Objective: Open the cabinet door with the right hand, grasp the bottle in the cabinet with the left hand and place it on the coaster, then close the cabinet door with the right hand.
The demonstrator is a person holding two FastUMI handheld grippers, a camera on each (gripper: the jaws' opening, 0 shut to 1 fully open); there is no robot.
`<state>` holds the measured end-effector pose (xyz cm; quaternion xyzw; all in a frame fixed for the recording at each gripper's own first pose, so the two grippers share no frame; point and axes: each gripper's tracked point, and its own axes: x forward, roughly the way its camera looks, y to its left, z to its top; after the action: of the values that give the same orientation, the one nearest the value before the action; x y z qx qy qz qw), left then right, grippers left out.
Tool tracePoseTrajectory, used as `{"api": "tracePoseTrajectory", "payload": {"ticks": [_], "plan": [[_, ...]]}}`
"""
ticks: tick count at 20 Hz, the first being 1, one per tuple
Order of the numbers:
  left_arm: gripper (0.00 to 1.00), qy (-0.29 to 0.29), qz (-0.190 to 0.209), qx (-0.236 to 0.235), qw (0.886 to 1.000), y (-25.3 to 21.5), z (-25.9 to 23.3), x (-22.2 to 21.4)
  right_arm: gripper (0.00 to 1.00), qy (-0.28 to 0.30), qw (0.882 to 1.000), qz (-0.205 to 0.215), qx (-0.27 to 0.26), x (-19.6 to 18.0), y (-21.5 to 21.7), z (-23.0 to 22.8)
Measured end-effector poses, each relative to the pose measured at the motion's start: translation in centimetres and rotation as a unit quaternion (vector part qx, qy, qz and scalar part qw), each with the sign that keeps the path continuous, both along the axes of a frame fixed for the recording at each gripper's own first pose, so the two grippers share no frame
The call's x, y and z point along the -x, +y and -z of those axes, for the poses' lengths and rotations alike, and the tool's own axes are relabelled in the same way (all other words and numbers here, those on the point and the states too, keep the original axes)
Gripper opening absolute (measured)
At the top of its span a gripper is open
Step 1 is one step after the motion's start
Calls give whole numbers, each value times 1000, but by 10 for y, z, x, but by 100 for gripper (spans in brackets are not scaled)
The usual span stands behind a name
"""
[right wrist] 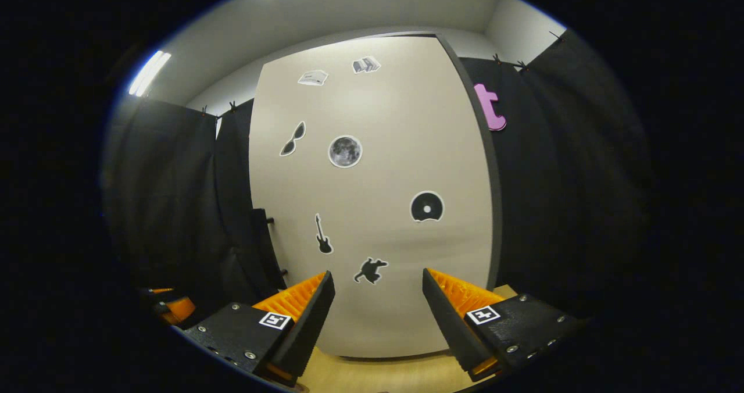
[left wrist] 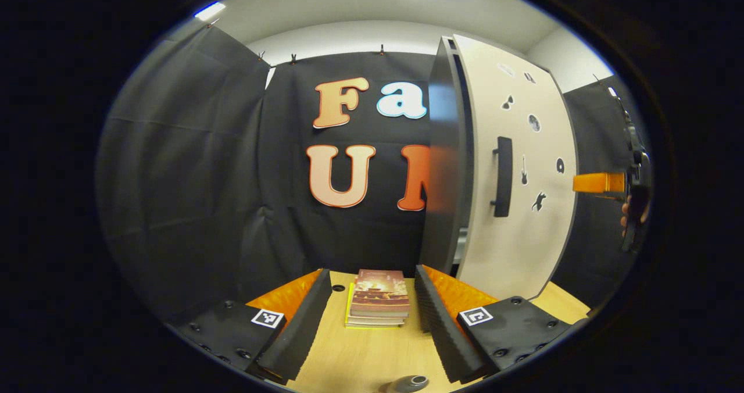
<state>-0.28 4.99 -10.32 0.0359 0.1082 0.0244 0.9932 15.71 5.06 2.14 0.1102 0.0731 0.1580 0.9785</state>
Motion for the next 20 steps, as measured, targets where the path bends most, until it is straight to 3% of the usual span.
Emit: {"api": "tracePoseTrajectory", "payload": {"ticks": [3,8,12,20], "plan": [[94,-15,18,27,999,-34,-21,-5,94,-24,999,24,40,24,-38,3],[95,-37,45,22,998,-81,-40,-4,94,-78,991,38,100,66,-73,0],[93,-56,64,39,996,-113,-56,-3,94,-87,991,32,91,89,-84,0],[94,-80,82,28,993,-148,-71,-5,95,-73,993,40,78,102,-105,4]]}}
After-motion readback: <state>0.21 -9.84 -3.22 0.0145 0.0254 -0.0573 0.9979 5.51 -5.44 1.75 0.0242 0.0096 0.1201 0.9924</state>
